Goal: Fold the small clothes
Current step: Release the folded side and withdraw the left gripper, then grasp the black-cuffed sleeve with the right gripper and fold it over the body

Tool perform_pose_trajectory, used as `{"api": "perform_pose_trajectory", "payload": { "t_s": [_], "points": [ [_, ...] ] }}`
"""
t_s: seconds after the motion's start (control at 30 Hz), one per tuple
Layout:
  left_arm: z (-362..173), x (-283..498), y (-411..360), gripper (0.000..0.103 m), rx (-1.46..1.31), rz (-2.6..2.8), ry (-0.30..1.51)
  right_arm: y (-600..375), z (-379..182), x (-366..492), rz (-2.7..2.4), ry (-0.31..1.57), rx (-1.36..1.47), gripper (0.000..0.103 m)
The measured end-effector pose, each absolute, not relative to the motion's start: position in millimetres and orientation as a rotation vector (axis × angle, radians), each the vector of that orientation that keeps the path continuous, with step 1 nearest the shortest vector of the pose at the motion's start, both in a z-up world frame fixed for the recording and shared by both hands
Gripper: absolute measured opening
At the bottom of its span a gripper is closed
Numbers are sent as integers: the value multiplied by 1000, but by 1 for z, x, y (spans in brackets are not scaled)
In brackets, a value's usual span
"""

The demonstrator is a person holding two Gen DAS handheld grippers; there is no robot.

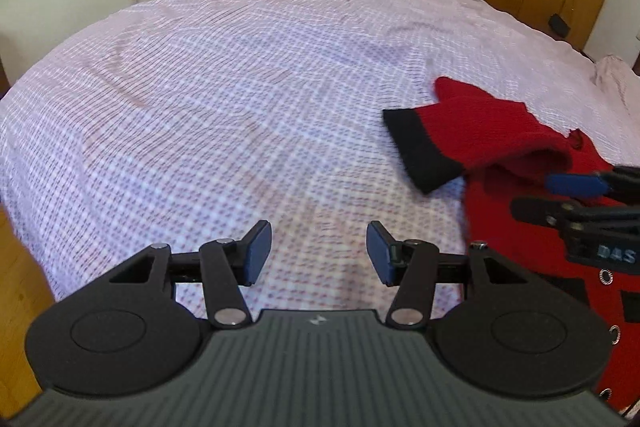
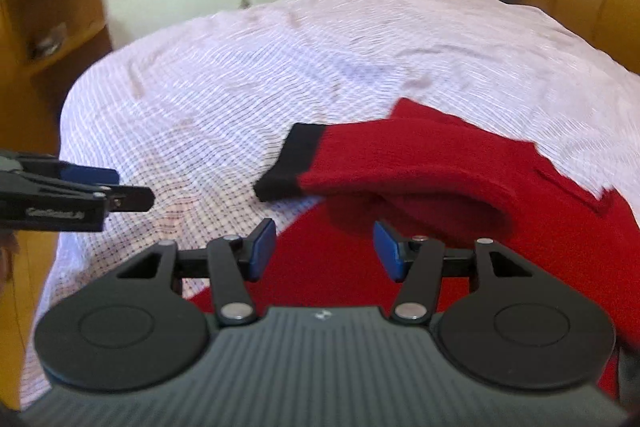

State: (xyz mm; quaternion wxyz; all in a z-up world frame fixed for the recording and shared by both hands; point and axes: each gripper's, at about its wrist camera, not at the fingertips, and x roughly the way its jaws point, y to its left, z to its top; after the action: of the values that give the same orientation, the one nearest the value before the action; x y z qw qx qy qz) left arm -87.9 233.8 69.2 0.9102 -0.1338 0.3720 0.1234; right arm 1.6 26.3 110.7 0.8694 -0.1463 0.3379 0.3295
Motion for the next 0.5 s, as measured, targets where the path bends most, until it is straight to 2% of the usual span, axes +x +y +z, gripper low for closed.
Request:
{"api": "perform_pose_trajectory", "payload": {
  "t_s": [0.27, 0.4, 0.5],
  "points": [
    [59, -97, 251, 59, -325, 270, 781, 70, 99, 11, 687, 657, -565, 57],
    [58, -98, 253, 59, -333, 270, 782, 85, 89, 10, 686, 612, -750, 67],
    [56, -98, 254, 59, -340, 266, 782, 95, 83, 9, 676, 561, -844, 68]
  ]
}}
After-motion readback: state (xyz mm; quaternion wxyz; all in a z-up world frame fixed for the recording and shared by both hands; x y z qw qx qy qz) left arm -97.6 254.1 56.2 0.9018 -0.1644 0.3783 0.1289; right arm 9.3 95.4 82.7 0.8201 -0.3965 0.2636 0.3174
